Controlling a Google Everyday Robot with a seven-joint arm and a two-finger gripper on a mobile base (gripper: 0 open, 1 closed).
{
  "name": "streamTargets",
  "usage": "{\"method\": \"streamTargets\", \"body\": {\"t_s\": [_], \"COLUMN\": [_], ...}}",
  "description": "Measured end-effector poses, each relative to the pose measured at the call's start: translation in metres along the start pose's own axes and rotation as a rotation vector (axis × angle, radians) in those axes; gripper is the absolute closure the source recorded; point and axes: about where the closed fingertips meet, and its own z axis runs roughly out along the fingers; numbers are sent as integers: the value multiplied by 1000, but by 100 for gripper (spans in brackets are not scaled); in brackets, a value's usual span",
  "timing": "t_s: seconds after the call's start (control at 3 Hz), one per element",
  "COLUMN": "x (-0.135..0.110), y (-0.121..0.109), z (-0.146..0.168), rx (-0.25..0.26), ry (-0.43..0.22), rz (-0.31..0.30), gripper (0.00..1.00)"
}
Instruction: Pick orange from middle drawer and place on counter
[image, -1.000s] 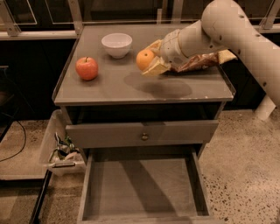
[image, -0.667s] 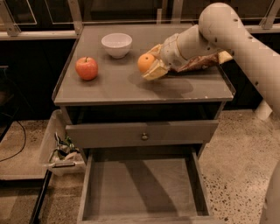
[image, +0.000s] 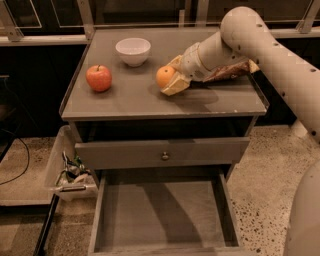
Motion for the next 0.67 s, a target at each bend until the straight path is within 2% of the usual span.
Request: {"method": "streamTargets", "body": {"t_s": [0.67], "x": [0], "y": [0], "z": [0], "rx": [0], "ry": [0], "rz": [0], "gripper": [36]}}
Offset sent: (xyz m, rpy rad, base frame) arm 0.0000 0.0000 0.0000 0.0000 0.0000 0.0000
